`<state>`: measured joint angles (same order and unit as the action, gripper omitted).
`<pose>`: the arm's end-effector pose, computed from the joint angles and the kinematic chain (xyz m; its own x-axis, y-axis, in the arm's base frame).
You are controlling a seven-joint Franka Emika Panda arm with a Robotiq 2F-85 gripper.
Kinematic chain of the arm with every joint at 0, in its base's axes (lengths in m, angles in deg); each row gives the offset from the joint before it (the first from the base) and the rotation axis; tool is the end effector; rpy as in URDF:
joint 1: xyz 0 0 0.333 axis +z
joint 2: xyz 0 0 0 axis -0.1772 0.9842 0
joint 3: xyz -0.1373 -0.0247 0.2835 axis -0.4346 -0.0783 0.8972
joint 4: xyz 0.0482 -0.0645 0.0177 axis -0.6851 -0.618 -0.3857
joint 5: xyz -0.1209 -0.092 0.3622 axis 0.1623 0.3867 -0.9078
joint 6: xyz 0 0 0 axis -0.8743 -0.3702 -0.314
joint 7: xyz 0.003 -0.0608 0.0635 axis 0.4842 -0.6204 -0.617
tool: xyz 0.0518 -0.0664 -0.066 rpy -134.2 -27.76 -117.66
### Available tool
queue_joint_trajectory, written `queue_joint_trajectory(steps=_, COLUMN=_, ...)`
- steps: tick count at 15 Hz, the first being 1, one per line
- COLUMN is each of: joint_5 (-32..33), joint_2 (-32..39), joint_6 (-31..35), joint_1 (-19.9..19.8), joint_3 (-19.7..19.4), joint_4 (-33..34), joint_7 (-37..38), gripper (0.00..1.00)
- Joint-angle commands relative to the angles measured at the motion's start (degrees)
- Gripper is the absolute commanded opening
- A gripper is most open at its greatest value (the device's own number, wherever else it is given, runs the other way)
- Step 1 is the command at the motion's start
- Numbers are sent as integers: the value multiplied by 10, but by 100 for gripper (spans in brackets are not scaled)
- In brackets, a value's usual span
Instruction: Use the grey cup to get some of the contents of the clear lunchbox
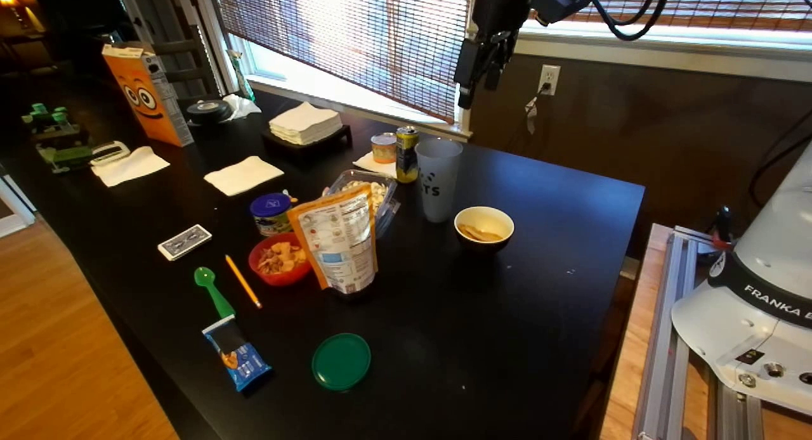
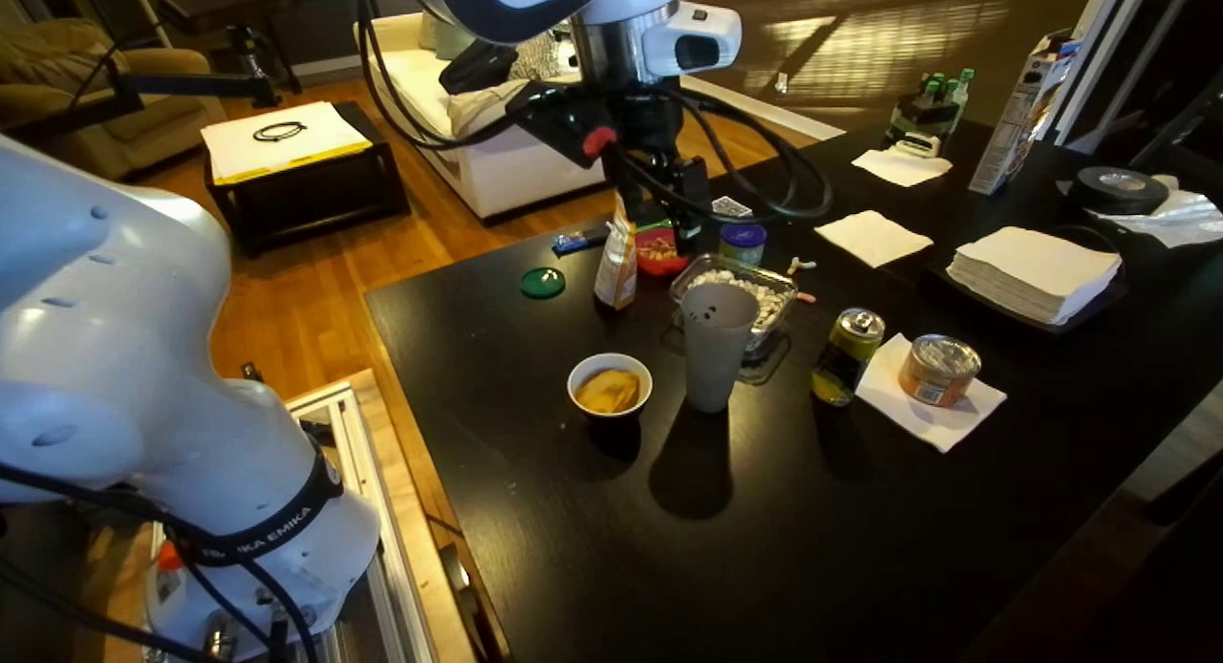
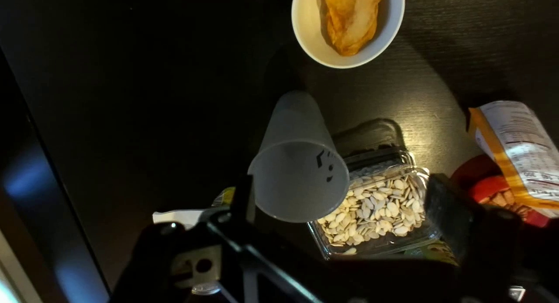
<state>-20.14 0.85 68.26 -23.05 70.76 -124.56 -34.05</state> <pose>0.4144 -0.0209 0.4248 0.9806 -0.0061 0.1960 -0.0186 -0.9979 0.0617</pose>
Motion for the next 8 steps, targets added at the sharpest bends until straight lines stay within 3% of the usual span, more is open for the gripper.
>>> queue_joint_trajectory(steps=1, joint_5=26, joint_2=3, joint_6=-3, joint_1=46, joint_3=-46, joint_4=1, joint_7=18, gripper=100)
queue_joint_trajectory(steps=8, joint_5=27, joint_2=3, joint_6=-4, joint_1=51, joint_3=-50, joint_4=1, joint_7=18, gripper=100)
